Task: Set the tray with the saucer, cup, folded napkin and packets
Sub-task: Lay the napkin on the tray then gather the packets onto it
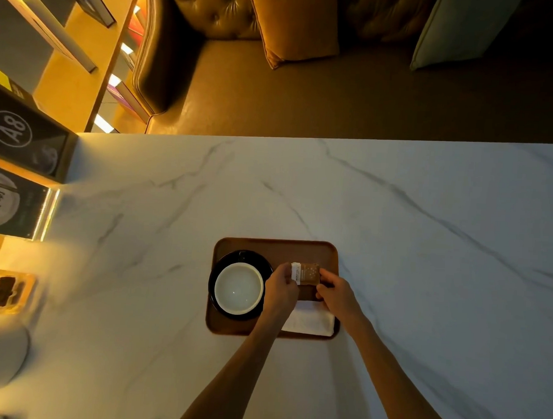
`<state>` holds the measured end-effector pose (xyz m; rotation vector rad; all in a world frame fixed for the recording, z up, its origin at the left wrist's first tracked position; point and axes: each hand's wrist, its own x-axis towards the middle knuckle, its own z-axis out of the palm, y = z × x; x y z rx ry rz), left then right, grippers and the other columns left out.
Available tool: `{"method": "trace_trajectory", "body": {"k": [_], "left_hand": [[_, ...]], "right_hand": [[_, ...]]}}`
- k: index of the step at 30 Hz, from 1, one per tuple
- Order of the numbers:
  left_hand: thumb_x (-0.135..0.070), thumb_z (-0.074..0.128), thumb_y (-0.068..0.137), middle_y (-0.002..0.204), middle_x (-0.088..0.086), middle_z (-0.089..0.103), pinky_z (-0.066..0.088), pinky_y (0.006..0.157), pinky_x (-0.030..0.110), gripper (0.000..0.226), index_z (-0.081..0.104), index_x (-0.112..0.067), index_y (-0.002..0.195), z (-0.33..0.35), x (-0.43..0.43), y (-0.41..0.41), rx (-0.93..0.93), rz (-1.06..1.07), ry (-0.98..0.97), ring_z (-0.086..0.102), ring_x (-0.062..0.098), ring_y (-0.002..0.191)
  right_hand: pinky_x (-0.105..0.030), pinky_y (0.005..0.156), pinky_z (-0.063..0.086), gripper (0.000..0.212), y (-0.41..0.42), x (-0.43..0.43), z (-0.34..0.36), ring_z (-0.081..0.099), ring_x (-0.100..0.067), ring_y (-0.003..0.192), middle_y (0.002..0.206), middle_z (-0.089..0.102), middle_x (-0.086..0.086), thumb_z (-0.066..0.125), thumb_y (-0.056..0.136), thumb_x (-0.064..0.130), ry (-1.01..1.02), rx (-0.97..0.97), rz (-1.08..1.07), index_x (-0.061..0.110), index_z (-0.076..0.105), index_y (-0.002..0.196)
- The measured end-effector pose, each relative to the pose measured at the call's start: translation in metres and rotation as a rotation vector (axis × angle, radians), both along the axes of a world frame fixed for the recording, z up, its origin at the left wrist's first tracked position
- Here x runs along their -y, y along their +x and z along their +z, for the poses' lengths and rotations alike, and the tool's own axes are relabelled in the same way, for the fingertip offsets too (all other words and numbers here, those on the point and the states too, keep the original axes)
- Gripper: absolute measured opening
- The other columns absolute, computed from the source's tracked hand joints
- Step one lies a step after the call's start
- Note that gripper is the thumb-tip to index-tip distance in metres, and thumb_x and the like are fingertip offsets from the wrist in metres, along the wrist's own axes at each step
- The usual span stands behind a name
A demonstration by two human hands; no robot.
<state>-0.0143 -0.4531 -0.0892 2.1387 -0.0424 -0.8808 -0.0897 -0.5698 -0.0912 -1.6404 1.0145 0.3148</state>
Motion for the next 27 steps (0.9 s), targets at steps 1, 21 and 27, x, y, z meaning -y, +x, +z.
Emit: {"method": "trace_trajectory", "body": {"k": [1,21,27], "left_hand": [[-0.003,0.052,0.089,0.096,-0.013,0.061,0.043,0.058,0.005,0.039,0.059,-0.018,0.124,-0.0005,-0.0001,-0.0002,0.001,0.005,-0.007,0.06,-0.002,0.082],[-0.001,0.051,0.091,0.119,0.002,0.064,0.05,0.077,0.014,0.044,0.054,-0.015,0.132,-0.0085,-0.0009,0.0,-0.003,0.013,-0.009,0.061,0.011,0.108],[-0.001,0.05,0.092,0.118,0.001,0.065,0.046,0.072,0.009,0.042,0.055,-0.015,0.132,-0.0054,-0.001,0.0008,0.007,-0.006,-0.009,0.061,0.011,0.107]], "right_hand": [[-0.01,0.053,0.049,0.048,0.0,0.0001,-0.0005,0.061,-0.009,0.075,0.116,0.064,-0.013,0.051,0.094,0.002,-0.001,0.001,0.002,0.01,0.044,0.141],[-0.01,0.055,0.051,0.049,-0.0027,0.0014,-0.0035,0.064,-0.008,0.075,0.126,0.06,-0.014,0.052,0.095,0.007,0.013,-0.009,-0.002,0.011,0.042,0.142],[-0.007,0.051,0.049,0.047,-0.0019,0.0012,-0.0033,0.064,-0.007,0.073,0.122,0.062,-0.014,0.051,0.095,0.009,0.017,-0.004,-0.001,0.012,0.043,0.142]]}}
